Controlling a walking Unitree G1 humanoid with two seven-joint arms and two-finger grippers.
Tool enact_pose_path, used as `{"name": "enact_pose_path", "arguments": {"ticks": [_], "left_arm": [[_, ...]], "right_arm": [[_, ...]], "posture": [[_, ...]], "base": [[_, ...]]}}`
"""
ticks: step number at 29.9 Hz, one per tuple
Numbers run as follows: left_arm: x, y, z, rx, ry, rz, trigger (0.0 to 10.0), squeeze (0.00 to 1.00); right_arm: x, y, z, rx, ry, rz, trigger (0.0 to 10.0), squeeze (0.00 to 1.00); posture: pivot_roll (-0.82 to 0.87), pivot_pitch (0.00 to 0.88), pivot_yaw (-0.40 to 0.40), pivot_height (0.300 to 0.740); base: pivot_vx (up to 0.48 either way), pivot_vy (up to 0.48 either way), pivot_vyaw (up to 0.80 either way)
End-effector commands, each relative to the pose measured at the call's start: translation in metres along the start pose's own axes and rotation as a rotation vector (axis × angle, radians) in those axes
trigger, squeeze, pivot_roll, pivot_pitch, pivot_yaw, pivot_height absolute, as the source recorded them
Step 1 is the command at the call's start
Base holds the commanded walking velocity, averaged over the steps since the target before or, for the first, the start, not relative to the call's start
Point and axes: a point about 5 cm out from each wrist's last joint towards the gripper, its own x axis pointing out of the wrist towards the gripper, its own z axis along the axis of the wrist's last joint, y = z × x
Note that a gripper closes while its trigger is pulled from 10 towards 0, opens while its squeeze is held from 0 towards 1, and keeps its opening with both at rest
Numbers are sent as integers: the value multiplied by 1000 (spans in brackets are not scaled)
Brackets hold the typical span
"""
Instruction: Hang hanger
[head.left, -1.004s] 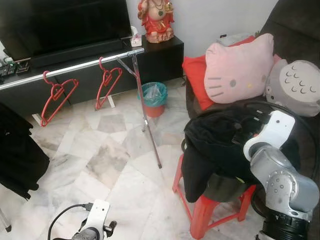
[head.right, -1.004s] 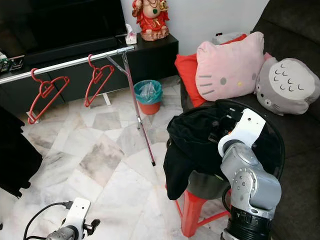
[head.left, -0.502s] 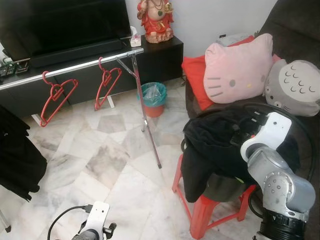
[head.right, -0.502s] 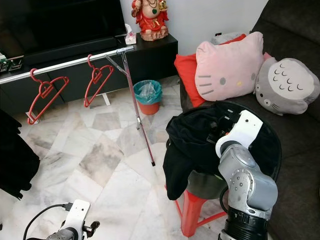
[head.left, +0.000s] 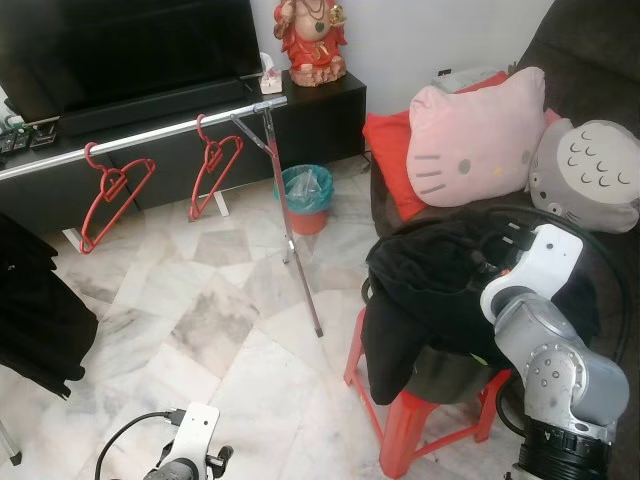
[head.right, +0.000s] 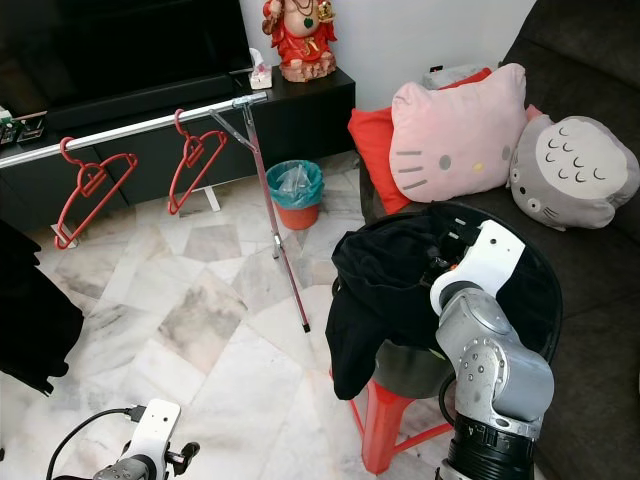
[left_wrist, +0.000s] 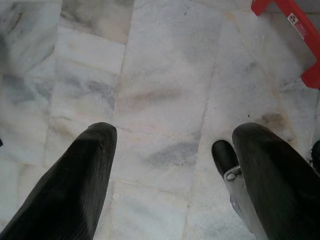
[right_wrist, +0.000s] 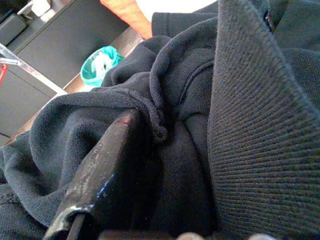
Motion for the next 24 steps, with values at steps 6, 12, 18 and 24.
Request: {"name": "enact_pose_path", "arguments": {"ticks": [6, 12, 18, 24], "left_arm": [[-1, 4, -2, 9, 13, -1, 10000, 0], [-1, 5, -3, 3, 15, -2, 10000, 0], [-1, 4, -2, 2, 12, -6, 10000, 0], [0, 3, -1, 3, 8, -11, 10000, 0]], "right_arm": [[1, 7, -5, -2, 23, 34, 0, 0], [1, 8, -6, -2, 23, 36, 0, 0], [2, 9, -6, -4, 20, 36, 0, 0], [1, 10, -6, -17, 3, 40, 0, 0]], "posture": [[-99, 0, 100, 740], [-99, 0, 100, 740], [-97, 0, 100, 740], [-97, 0, 101, 740]], "base": [[0, 0, 0], [0, 0, 0], [0, 0, 0], [0, 0, 0]]}}
